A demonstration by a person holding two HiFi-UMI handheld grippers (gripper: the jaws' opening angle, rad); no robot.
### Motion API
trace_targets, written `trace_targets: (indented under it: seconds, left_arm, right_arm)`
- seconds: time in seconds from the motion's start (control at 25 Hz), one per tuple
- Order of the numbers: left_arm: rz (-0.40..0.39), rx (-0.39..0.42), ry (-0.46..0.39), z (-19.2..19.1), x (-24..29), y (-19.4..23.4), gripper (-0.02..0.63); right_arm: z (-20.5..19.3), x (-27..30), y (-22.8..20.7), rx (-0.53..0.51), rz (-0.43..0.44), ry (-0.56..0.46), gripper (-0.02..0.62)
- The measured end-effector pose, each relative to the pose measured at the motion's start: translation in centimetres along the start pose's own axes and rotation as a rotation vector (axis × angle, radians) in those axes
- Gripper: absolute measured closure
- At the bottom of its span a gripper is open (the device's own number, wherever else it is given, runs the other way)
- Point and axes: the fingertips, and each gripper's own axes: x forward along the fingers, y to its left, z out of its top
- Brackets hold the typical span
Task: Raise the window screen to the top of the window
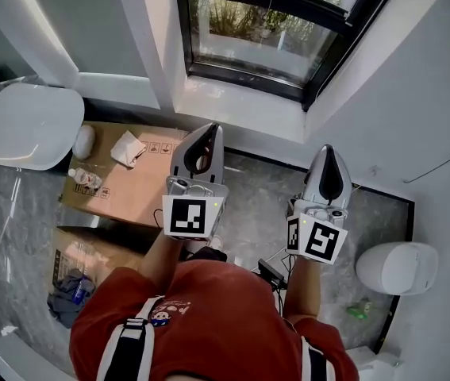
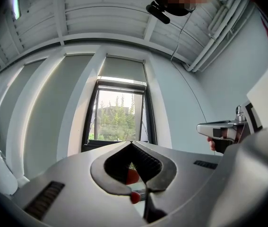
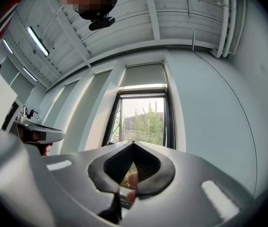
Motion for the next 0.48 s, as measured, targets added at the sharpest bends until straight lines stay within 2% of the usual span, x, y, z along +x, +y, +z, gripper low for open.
trace_targets:
  seconds: [0.28,0.48]
  left_arm:
    - [-0.021,-0.035,0.000,-0.8,1.8,1.6,0.600]
    - [0.000,-0.020,-0.014,-0.8,2.6,2.5,0.600]
  right_arm:
    - [-0.6,2.6,1.3,-0.016,0.003,0.006,0.586]
    - [-1.4,3.1,1.6,-0.016,0.011,0.008,0.586]
